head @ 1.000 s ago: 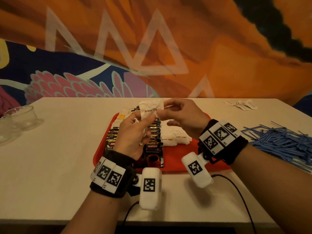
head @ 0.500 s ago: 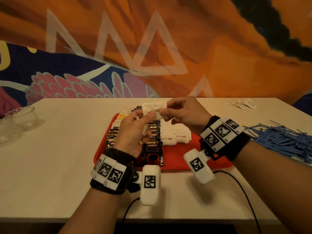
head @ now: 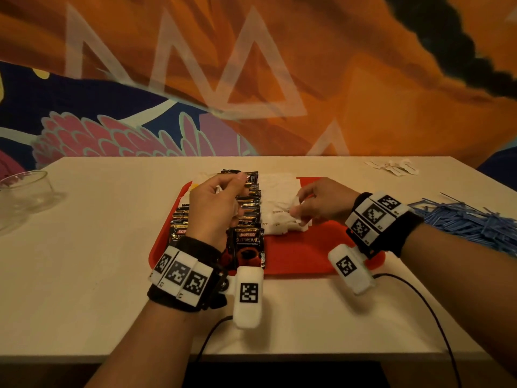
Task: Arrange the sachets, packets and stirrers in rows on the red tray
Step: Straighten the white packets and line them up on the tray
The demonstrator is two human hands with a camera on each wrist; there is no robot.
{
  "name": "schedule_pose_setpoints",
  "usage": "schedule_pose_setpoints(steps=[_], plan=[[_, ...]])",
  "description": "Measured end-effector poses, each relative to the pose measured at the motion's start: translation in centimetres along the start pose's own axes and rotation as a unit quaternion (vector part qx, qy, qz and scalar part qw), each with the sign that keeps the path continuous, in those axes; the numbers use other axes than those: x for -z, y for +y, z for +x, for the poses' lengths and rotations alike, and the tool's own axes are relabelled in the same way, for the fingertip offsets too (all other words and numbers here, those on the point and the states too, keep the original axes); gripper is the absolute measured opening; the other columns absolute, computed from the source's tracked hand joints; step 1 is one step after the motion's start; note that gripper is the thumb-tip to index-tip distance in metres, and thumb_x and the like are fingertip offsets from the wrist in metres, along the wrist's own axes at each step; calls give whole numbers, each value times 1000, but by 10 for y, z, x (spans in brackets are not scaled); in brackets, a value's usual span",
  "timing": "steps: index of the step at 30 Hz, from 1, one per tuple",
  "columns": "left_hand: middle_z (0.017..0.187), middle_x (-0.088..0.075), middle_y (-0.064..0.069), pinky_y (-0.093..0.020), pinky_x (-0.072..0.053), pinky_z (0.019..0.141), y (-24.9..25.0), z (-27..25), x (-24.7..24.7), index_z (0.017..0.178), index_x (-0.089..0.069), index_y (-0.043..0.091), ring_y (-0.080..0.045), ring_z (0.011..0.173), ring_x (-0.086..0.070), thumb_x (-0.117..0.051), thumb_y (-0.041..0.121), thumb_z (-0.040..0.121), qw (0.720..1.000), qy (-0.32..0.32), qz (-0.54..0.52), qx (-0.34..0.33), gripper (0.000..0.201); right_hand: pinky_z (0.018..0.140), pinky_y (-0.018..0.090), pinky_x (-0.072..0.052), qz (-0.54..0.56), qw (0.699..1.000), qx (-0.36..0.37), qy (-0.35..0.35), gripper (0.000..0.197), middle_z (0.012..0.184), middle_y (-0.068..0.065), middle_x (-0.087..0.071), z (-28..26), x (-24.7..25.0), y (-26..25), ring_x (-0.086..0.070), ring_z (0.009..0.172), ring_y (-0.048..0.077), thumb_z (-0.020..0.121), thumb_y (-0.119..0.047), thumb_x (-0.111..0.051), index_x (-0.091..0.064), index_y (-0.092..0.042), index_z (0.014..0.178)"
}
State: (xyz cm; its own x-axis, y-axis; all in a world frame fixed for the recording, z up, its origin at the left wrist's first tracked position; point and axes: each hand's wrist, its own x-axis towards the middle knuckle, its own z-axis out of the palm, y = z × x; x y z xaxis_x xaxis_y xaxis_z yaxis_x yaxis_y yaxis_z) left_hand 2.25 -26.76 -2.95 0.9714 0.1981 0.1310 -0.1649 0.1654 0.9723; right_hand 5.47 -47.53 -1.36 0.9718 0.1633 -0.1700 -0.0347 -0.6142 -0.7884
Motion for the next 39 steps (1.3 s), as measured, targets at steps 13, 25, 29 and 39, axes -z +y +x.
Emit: schedule_pose_setpoints(steps=[13,25,29,39], plan=[[70,-65,2,-19,-29,36,-5,0,5,94,-69,16,-11,44,-47,-69,25,92,999,-20,-17,31,9,63,25,-53,-147,983,-105,-8,21,74,3,-73,18,-5,14,-70,67,14,85,-19,-77,-58,-13,92],[73,-64,1,-19,-30,37,-4,3,8,90,-69,17,-10,44,-48,-70,24,91,999,-11,-16,34,7,64,29,-46,-359,926,106,53,28,85,-8,-56,17,-15,-1,-56,81,15,79,-31,-79,-56,-25,92],[72,-63,2,-20,-31,37,-4,3,7,92,-69,17,-10,45,-48,-70,25,92,999,-14,-10,39,8,54,20,-33,-416,904,101,-22,22,79,-15,-46,19,-26,-4,-51,82,12,83,-18,-76,-67,-24,102],[67,-58,-2,-18,-30,37,-1,0,5,95,-64,8,-10,47,-49,-53,30,102,992,-77,-71,69,25,57,18,-38,-403,908,109,-28,23,92,-9,-57,21,-24,1,-55,86,12,84,-20,-77,-68,-24,104]])
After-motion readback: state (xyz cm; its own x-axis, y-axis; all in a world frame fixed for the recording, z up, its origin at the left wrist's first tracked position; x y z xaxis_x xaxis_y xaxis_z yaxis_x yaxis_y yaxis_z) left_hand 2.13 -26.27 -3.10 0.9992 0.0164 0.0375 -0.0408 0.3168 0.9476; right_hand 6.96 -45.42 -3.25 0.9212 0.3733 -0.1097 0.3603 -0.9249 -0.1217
